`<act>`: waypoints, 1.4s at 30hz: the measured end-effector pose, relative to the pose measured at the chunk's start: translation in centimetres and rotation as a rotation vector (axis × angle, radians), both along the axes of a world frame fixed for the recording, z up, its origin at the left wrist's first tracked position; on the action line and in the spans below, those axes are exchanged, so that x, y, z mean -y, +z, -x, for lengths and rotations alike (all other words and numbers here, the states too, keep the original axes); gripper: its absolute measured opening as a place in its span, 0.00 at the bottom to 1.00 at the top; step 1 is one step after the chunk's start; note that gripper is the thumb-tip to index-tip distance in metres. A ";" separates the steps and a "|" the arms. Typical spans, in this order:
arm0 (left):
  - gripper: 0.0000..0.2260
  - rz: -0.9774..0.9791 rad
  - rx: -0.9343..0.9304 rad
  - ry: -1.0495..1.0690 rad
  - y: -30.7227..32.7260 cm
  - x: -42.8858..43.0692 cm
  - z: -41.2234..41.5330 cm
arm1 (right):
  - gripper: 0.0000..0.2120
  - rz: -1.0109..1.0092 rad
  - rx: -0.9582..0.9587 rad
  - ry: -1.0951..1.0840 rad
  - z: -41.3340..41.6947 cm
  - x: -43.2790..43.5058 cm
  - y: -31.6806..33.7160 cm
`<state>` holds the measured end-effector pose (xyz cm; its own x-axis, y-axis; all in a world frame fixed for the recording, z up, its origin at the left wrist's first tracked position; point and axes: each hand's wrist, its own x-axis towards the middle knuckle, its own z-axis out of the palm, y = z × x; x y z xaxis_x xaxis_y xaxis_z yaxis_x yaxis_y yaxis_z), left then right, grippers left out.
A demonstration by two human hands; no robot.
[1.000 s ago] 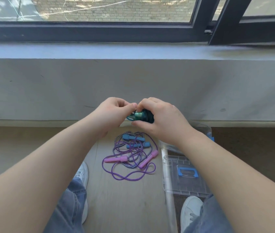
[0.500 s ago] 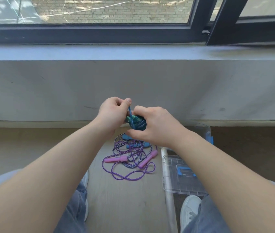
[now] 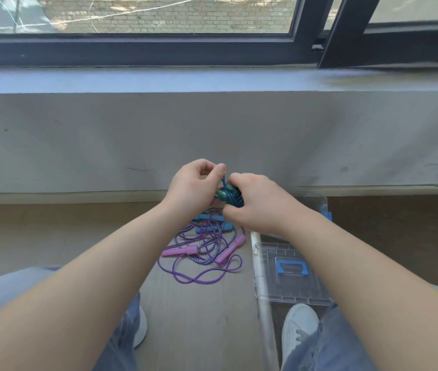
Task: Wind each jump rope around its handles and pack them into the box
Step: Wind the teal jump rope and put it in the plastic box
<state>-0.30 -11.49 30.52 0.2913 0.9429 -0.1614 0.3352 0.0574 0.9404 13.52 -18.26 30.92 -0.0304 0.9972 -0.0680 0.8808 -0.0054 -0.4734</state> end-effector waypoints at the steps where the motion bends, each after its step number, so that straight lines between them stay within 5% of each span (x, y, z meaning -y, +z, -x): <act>1: 0.08 0.038 0.027 -0.017 0.1 0.3 0.0 | 0.09 -0.007 -0.017 0.002 0.0 0.1 0.0; 13: 0.07 0.228 0.143 0.087 0.7 1.7 0.2 | 0.21 -0.087 -0.226 -0.169 1.3 2.7 0.8; 24: 0.05 0.154 0.275 0.246 -0.2 2.6 -3.7 | 0.22 0.195 -0.304 -0.359 -1.2 3.0 2.5; 32: 0.05 0.326 0.221 0.211 -2.9 -0.3 -6.6 | 0.19 0.039 -0.252 -0.391 -2.3 1.1 -3.5; 37: 0.05 0.468 0.324 0.185 -5.7 -1.6 -8.7 | 0.30 -0.071 -0.362 -0.504 -5.0 0.2 -7.0; 42: 0.04 0.577 0.267 0.195 -10.4 -2.3 -10.3 | 0.25 0.218 -0.542 -0.829 -8.5 0.3 -11.9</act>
<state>9.99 -9.19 20.15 0.2238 0.7666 -0.6019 0.0269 0.6124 0.7901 22.04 -18.56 19.00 0.5848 0.6855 -0.4337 0.2272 -0.6516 -0.7237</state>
